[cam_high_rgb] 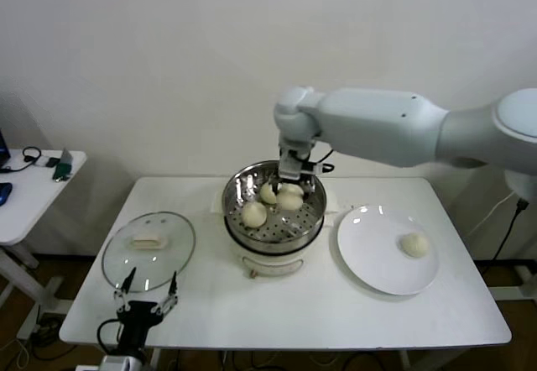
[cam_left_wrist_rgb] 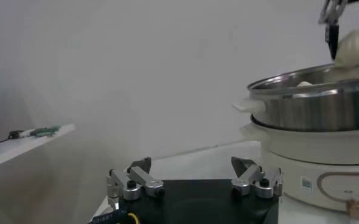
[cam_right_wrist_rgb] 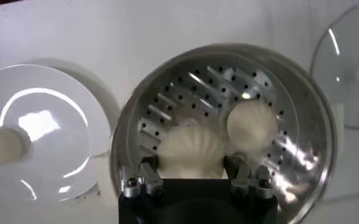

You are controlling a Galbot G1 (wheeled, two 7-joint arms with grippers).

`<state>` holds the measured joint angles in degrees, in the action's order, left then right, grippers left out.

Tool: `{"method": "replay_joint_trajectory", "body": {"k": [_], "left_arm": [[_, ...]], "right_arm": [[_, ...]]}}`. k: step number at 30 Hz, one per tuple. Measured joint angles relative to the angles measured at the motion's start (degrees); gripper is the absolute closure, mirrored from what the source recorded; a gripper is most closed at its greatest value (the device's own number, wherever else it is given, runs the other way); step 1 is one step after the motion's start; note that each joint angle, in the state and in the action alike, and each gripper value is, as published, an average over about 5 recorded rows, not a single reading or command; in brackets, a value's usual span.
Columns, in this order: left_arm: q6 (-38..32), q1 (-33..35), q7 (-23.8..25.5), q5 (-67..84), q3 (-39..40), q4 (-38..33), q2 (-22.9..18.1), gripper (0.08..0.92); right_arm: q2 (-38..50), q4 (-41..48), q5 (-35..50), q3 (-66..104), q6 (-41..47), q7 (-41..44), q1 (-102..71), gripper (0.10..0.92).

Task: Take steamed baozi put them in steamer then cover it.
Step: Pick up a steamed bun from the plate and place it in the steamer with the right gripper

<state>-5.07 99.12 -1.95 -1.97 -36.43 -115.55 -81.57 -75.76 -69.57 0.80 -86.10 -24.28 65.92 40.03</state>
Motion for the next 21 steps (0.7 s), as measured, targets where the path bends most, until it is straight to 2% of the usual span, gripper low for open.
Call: {"method": "replay_joint_trajectory", "body": {"k": [14,21], "left_arm": [[0.3,-0.8,-0.1,0.1,0.1,0.7,0.0,0.177],[0.5,-1.1,-0.1,0.1,0.3,1.0,-0.1,0.177]], "right_arm": [[-2.1,1.5,-0.9,-1.4,-0.5,0.4,-4.2,0.307],[-2.6,1.6,-1.1,-1.1,-0.8,0.5,-4.7,0.216]]}}
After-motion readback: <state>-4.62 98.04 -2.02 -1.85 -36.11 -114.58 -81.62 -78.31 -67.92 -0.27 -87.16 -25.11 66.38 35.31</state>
